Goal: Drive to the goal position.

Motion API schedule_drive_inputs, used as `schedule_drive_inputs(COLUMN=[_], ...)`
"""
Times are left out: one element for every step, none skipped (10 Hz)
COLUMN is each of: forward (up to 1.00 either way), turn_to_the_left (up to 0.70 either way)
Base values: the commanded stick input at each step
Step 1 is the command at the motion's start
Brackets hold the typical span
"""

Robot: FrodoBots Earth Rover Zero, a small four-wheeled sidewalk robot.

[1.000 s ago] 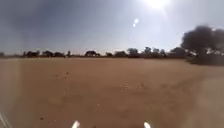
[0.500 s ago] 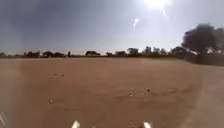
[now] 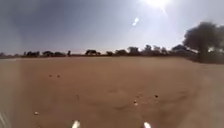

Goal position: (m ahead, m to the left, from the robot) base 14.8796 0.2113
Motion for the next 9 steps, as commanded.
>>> schedule_drive_inputs(forward=[0.7,0.7,0.7,0.7,0.7,0.7,0.7,0.7,0.7], turn_to_the_left=[0.0,0.0,0.0,0.0,0.0,0.0,0.0,0.0,0.0])
